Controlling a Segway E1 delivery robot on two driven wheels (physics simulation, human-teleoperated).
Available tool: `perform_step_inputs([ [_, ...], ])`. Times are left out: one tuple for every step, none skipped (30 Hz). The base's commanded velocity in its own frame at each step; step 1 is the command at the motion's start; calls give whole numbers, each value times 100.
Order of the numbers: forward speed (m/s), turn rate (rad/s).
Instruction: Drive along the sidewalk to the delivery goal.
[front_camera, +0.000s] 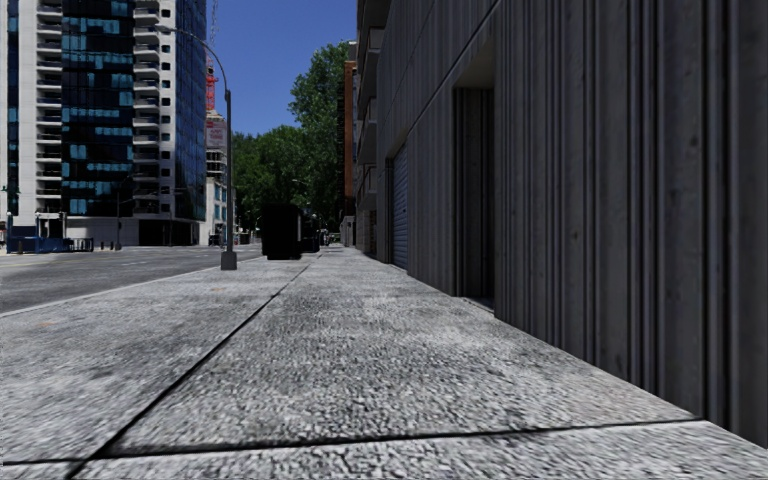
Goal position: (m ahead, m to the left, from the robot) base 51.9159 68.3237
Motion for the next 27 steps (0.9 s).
perform_step_inputs([
  [200,0],
  [200,0],
  [200,0],
  [200,0],
  [200,0],
  [200,0],
  [200,0],
  [200,0],
  [200,0],
  [200,0],
  [200,0],
  [200,0],
  [200,0],
  [200,0],
  [200,0],
  [200,0],
  [200,0],
  [200,0],
  [200,0],
  [200,0],
  [200,0],
  [200,0],
  [200,0],
  [200,0],
  [200,0],
  [200,0],
  [200,0],
])
